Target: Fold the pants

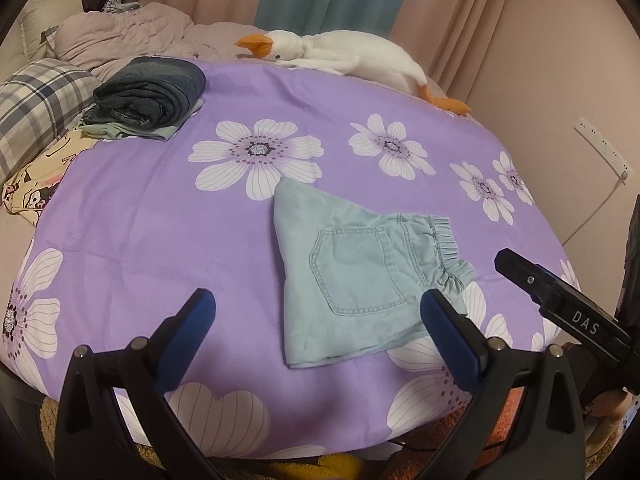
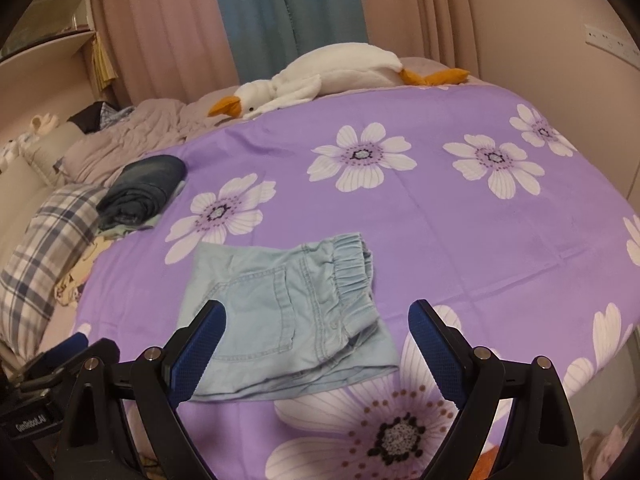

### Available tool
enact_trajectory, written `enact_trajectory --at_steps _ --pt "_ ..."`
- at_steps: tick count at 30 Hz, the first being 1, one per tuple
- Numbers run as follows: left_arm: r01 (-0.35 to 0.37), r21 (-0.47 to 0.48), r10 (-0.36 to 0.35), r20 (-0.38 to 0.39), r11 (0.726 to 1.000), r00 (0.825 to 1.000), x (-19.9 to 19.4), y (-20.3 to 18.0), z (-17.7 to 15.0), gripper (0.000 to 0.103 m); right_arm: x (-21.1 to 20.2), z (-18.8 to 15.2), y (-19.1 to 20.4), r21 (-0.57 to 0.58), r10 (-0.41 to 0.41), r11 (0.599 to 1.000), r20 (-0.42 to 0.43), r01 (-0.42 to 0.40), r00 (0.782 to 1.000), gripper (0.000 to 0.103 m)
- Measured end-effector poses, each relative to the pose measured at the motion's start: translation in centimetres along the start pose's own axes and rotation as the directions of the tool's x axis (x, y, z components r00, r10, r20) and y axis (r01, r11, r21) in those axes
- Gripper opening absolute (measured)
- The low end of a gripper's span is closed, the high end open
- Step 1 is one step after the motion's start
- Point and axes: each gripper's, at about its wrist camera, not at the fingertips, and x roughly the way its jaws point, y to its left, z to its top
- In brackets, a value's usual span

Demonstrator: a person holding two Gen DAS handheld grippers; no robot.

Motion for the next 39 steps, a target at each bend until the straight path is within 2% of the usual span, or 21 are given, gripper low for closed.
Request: enact_trajectory --at_steps 39 --pt "-0.027 -0.001 0.027 -0.028 1.000 0.999 0.03 -0.64 -0.87 0.102 0.11 -0.76 -0.07 -0.001 -0.006 1.000 -0.021 0.006 1.000 0.092"
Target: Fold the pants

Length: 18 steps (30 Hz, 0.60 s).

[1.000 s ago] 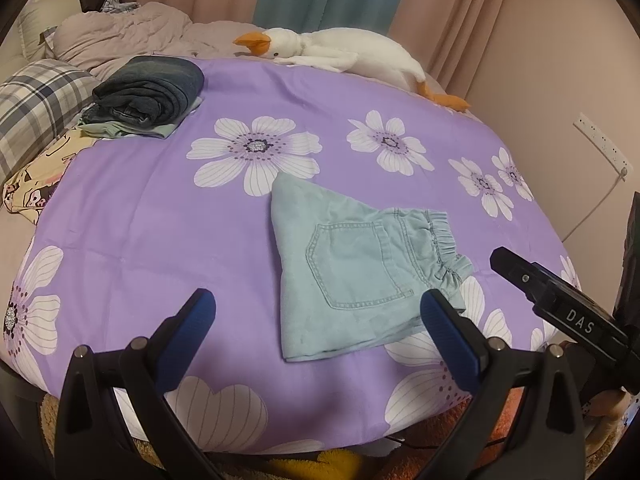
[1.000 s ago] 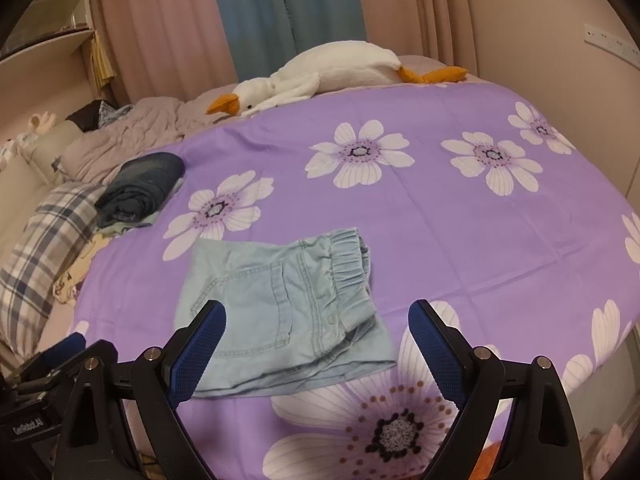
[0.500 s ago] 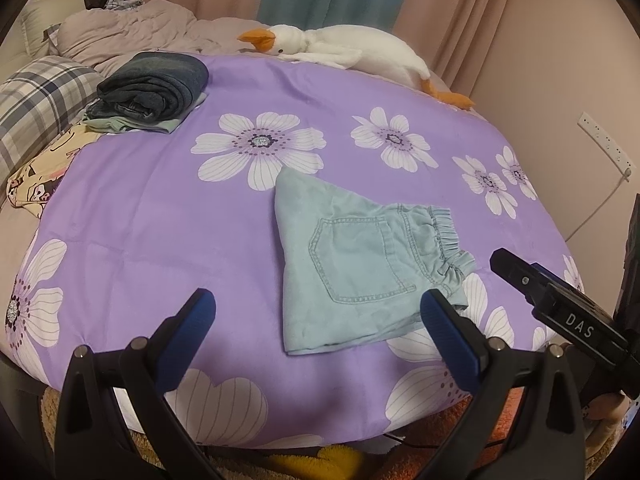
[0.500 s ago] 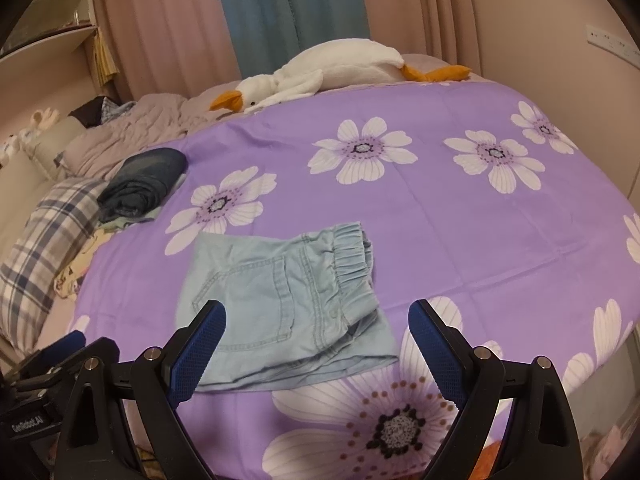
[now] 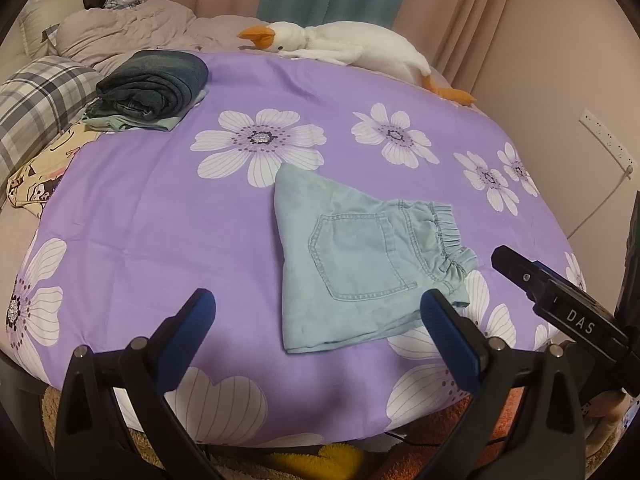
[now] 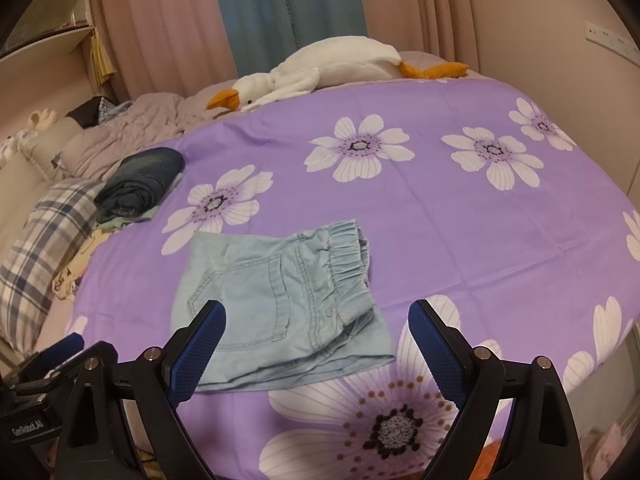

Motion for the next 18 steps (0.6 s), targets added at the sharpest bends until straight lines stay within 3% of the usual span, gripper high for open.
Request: enact_trajectory --at_steps 18 --pt "0.004 0.004 -0.004 -0.005 1.000 1.000 0.21 0.03 0.03 0.102 0.12 -0.18 -0.26 0.001 0.001 1.000 -0.003 -0.001 1.000 0.092"
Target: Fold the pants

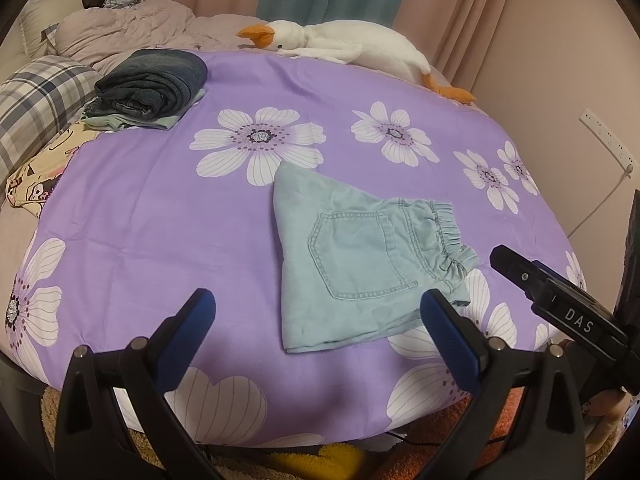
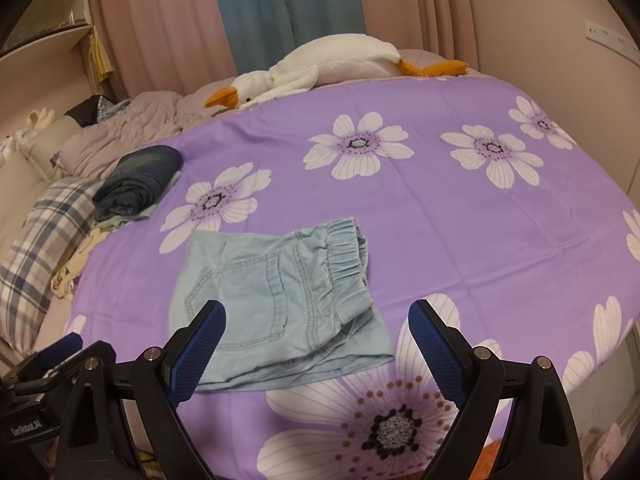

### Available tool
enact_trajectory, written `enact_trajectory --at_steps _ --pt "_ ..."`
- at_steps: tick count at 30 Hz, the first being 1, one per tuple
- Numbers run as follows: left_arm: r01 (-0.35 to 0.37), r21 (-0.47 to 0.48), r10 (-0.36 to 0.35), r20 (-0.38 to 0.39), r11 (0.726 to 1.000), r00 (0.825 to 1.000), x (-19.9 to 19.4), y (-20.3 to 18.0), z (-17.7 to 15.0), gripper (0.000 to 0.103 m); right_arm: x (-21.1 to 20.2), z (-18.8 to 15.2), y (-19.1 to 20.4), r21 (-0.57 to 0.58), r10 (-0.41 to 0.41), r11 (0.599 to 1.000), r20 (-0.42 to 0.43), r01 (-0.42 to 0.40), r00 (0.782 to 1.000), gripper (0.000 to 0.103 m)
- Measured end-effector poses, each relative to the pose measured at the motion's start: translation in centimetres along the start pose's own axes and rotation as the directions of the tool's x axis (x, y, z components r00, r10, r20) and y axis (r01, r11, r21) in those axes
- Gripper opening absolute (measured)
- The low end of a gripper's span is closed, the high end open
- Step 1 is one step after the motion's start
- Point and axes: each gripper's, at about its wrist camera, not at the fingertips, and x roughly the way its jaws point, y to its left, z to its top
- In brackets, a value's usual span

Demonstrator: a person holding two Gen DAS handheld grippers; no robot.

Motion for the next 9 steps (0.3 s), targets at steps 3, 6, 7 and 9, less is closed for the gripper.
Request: enact_trajectory --at_steps 3,6,7,9 --pt "0.000 -0.001 0.000 0.000 1.000 1.000 0.00 -0.03 -0.02 0.102 0.06 -0.06 -0.04 0.000 -0.002 1.000 -0.002 0.002 1.000 0.092" --pt "0.001 0.002 -0.001 0.001 1.000 1.000 0.01 -0.13 -0.10 0.102 0.14 -0.22 -0.19 0.002 -0.005 1.000 -0.004 0.005 1.000 0.092" --pt "0.001 0.003 -0.001 0.001 1.000 1.000 0.05 -0.18 -0.14 0.102 0.22 -0.26 -0.22 0.002 -0.006 1.000 -0.005 0.006 1.000 0.092" --pt "0.002 0.003 -0.002 0.002 1.000 1.000 0.05 -0.26 -0.23 0.102 0.29 -0.27 -0.21 0.002 -0.006 1.000 -0.006 0.006 1.000 0.092"
